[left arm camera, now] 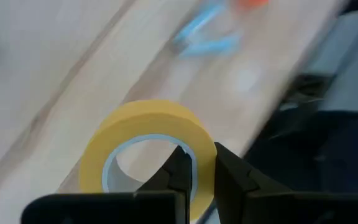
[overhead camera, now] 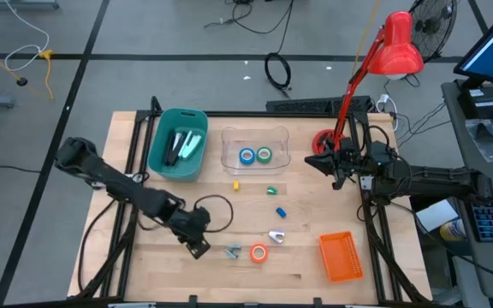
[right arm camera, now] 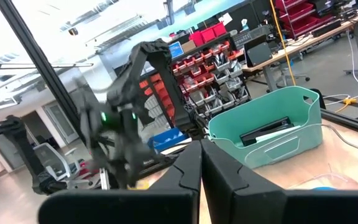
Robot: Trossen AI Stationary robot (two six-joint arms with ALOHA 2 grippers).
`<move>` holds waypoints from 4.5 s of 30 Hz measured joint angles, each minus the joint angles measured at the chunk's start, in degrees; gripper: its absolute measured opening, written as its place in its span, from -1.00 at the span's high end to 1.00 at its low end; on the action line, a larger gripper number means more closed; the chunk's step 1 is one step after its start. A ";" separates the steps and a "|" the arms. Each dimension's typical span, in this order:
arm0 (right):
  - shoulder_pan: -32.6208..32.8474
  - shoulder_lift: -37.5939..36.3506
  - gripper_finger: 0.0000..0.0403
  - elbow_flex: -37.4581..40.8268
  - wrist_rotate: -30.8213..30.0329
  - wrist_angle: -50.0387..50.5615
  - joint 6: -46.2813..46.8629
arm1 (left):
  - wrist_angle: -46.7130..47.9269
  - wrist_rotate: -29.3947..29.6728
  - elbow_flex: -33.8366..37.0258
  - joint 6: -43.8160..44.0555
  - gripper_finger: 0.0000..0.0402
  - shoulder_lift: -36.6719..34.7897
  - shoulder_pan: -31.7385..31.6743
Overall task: Pick and place Stapler, Stapler remover, tape
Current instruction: Put the yellow tape into the transparent bin, then put the orange tape into the transparent bin
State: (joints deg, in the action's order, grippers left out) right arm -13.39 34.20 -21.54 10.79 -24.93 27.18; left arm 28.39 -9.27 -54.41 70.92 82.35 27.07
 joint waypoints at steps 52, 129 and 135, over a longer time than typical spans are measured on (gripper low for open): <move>-0.01 0.00 0.98 0.02 -0.68 -0.11 0.67 | -6.09 -15.99 -29.53 -69.73 0.82 27.97 -51.39; 0.02 0.00 0.98 0.02 2.73 -0.24 1.73 | 8.26 -6.17 -29.53 -67.53 -0.02 11.15 -47.09; 0.17 0.29 0.98 0.02 11.15 -1.79 0.37 | 16.70 -4.98 -29.36 -64.88 -0.02 4.31 -42.02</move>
State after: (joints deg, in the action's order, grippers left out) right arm -13.21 34.48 -21.52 21.94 -26.72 27.55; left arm 45.09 -14.25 -83.77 6.04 86.67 -14.94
